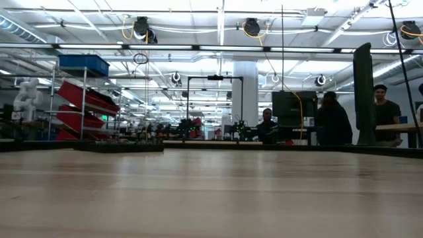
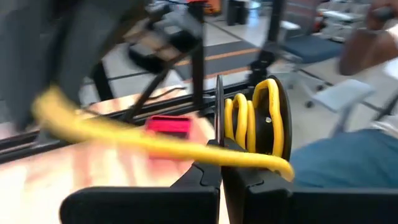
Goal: Coil cords
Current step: Coil the yellow wire onto the spool
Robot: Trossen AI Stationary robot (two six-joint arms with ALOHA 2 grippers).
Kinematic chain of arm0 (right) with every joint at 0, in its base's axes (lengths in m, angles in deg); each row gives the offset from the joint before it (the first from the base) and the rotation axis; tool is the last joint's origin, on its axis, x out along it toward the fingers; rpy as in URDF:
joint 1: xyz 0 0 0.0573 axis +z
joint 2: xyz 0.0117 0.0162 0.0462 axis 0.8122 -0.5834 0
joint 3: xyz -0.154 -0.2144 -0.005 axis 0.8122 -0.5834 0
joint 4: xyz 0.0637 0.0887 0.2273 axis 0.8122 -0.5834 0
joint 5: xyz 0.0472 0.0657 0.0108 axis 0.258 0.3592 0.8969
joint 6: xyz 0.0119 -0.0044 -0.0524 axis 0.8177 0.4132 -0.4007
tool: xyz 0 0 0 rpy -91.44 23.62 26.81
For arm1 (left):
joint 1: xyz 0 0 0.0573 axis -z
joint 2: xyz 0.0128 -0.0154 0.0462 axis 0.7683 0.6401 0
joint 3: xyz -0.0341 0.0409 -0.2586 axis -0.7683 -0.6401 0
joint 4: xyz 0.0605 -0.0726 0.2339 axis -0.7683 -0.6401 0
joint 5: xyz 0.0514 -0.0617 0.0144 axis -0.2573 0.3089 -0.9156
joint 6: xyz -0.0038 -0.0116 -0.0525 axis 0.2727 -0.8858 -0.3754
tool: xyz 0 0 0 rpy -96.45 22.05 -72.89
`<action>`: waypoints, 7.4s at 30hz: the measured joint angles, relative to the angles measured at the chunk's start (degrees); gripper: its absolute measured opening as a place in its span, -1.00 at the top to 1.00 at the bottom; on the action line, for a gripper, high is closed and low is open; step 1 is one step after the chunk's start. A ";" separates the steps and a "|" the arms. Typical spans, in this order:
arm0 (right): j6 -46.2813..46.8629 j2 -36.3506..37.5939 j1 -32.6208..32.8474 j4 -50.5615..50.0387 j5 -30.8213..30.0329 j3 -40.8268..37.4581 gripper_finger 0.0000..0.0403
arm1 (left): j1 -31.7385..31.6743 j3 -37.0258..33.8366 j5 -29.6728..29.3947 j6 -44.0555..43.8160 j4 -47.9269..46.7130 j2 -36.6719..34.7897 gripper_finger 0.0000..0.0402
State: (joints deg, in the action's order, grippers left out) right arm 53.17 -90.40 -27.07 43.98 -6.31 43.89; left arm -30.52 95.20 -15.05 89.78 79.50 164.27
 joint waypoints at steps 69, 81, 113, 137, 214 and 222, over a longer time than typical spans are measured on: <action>42.34 1.04 13.84 -22.84 -41.54 0.00 1.00 | 4.73 0.02 -40.55 4.96 18.18 -0.02 1.00; 47.31 1.04 13.56 -22.73 -37.64 0.00 1.00 | 4.77 0.02 -42.25 11.78 25.08 -0.02 1.00; 38.97 -2.53 10.18 -7.85 -32.78 0.02 1.00 | 1.66 0.04 -43.59 14.62 37.49 6.58 1.00; 39.40 -2.53 9.83 -4.87 -29.61 -0.04 1.00 | 2.19 0.11 -50.19 18.12 31.91 8.26 1.00; 33.01 3.33 11.55 -12.76 -16.70 0.15 1.00 | 10.41 1.53 -52.33 41.74 19.73 7.64 1.00; 28.83 3.33 11.56 -12.77 -16.93 0.12 1.00 | 10.47 1.57 -52.00 41.57 18.60 6.95 1.00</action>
State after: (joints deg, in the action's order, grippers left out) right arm 81.99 -87.07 -15.51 31.20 -23.24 44.00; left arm -20.05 96.77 -67.05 131.35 98.10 171.22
